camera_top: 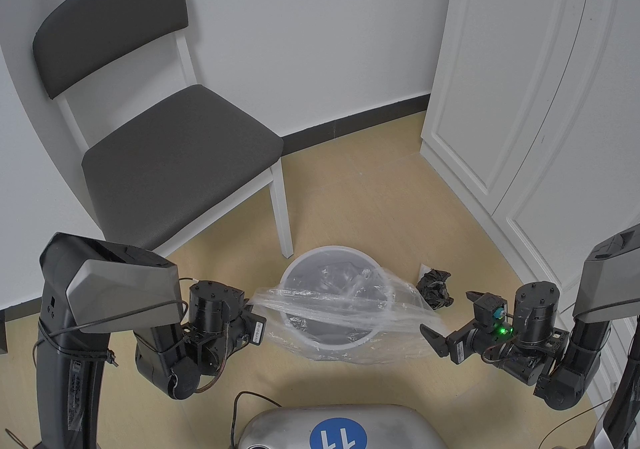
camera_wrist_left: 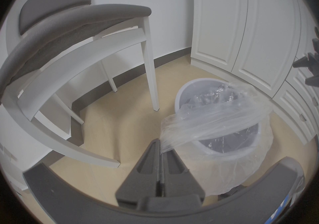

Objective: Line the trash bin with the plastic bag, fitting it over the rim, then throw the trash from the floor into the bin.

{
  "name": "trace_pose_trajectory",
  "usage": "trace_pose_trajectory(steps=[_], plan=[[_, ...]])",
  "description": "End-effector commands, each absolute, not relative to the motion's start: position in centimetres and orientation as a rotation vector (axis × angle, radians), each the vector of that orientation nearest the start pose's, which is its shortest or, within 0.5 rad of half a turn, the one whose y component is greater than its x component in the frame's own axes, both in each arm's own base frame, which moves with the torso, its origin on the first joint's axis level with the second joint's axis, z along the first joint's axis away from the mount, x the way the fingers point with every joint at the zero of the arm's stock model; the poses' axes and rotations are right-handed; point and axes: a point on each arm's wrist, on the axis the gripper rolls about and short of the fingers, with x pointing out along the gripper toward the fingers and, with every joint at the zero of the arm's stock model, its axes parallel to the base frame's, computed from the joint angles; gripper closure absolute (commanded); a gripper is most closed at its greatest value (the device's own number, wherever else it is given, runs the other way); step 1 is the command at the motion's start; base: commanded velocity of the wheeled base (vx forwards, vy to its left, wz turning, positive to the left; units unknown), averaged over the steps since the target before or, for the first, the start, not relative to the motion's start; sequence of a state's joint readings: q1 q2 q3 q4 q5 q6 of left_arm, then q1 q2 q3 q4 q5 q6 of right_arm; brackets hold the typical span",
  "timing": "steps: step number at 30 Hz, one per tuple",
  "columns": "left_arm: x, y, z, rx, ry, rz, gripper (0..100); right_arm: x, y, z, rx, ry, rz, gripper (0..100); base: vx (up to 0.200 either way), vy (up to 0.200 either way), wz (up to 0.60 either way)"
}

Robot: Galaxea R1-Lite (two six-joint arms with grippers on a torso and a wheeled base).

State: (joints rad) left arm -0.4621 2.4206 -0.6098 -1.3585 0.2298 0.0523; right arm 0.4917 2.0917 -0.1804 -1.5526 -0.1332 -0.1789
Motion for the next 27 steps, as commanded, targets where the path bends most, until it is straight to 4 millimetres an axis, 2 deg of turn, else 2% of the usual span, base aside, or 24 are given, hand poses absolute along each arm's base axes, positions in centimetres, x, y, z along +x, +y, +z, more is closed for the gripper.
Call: trace_pose_trajectory(steps=[1, 7, 15, 27], plan=[[31.0, -15.1, -3.8, 0.231, 0.428, -0.25, 100, 22.6, 12.0, 4.1, -0.279, 0.279, 0.391, 0, 0.0, 0.0, 0.0], [31.5, -14.9, -4.7, 0.242, 0.435, -0.242, 100, 22.4, 12.1, 4.0, -0.283, 0.282, 0.398, 0, 0.0, 0.0, 0.0], [33.2, -14.1, -5.6, 0.229, 0.4, -0.169, 100, 22.4, 12.4, 3.8, -0.292, 0.287, 0.384, 0, 0.0, 0.0, 0.0], [33.4, -13.8, -5.9, 0.248, 0.404, -0.159, 100, 22.4, 12.5, 3.7, -0.297, 0.291, 0.382, 0, 0.0, 0.0, 0.0]])
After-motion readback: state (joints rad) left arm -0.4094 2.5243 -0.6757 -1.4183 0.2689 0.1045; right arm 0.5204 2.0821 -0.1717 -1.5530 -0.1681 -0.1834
